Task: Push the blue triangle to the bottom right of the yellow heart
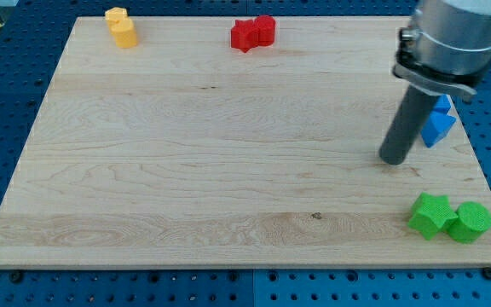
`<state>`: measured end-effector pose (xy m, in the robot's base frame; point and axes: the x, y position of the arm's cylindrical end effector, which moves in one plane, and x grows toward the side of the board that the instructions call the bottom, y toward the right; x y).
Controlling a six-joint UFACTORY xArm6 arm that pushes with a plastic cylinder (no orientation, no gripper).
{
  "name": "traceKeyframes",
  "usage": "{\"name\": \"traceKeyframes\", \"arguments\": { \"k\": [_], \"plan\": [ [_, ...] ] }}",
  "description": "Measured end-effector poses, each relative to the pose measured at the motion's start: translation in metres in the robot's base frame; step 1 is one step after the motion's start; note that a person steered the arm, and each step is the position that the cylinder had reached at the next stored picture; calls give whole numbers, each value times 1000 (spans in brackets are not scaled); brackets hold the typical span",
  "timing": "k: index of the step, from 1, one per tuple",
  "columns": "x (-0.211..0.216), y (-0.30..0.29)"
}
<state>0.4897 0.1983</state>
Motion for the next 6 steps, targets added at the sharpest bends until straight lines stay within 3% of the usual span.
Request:
{"name": "traceKeyframes", "arguments": {
  "k": [2,4,6],
  "plan": [
    [23,80],
    [6,135],
    [-24,105]
  ]
}}
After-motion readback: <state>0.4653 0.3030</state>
